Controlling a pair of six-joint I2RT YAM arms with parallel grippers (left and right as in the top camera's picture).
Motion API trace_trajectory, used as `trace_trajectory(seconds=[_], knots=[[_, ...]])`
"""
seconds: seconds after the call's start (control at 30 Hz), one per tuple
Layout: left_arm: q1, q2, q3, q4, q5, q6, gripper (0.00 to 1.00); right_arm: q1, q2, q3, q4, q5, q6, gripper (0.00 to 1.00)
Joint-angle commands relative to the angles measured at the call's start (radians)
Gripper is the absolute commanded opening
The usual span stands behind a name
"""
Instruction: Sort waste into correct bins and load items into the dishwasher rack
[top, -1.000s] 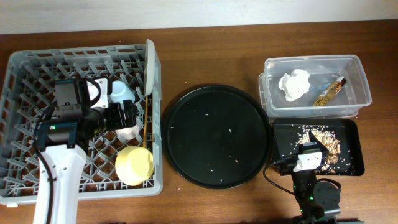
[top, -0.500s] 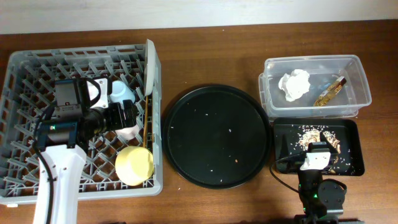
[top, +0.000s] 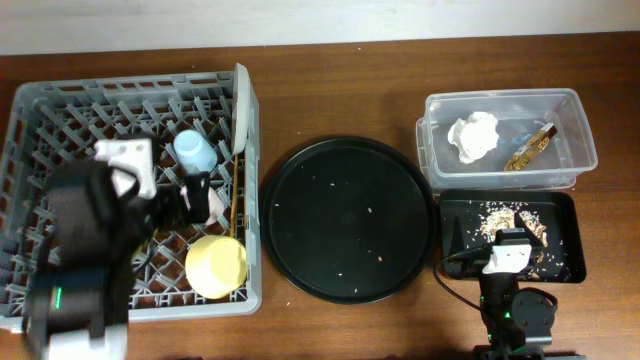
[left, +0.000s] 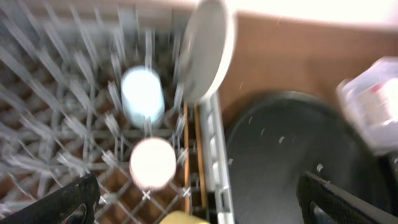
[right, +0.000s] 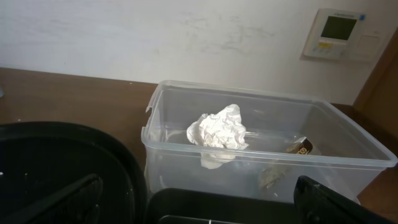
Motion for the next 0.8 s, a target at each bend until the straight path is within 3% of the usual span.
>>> trace_trajectory(seconds=[0.0,0.2,0.37,0.43,0.53,0.67,0.7,0.77], knots=[[0.003,-0.277,0.011,0.000,-0.008,-0.011,1.00,-0.008,-0.008,-0.007,-0.006,-0.002,-0.006,0.99],[0.003,-0.670,-0.043,-0.143,-0.034,0.002,0.99,-0.008,-0.008,-0.007,-0.006,-0.002,-0.006,0.99],[0.003,-0.901,-0.247,-0.127,-0.059,0.002,0.99,-0.008,-0.008,-0.007,-0.006,-0.002,-0.006,0.99],[0.001,-0.946,-0.362,-0.043,-0.059,0.002,0.99,-0.008,-0.008,-0.007,-0.005,-0.002,-0.006,0.99],[0.000,-0.948,-0.536,0.259,-0.061,0.002,0.99,-0.008,-0.008,-0.007,-0.005,-0.002,-0.006,0.99],[0.000,-0.948,-0.901,1.034,-0.063,-0.011,0.99,-0.008,-0.008,-0.007,-0.005,-0.002,-0.006,0.99],[0.000,-0.948,-0.976,1.141,-0.064,-0.024,0.99,-0.008,-0.008,-0.007,-0.006,-0.002,-0.006,0.99],[0.000,-0.948,-1.076,1.208,-0.093,-0.025,0.99,-0.008,-0.008,-0.007,-0.005,-0.002,-0.006,0.99]])
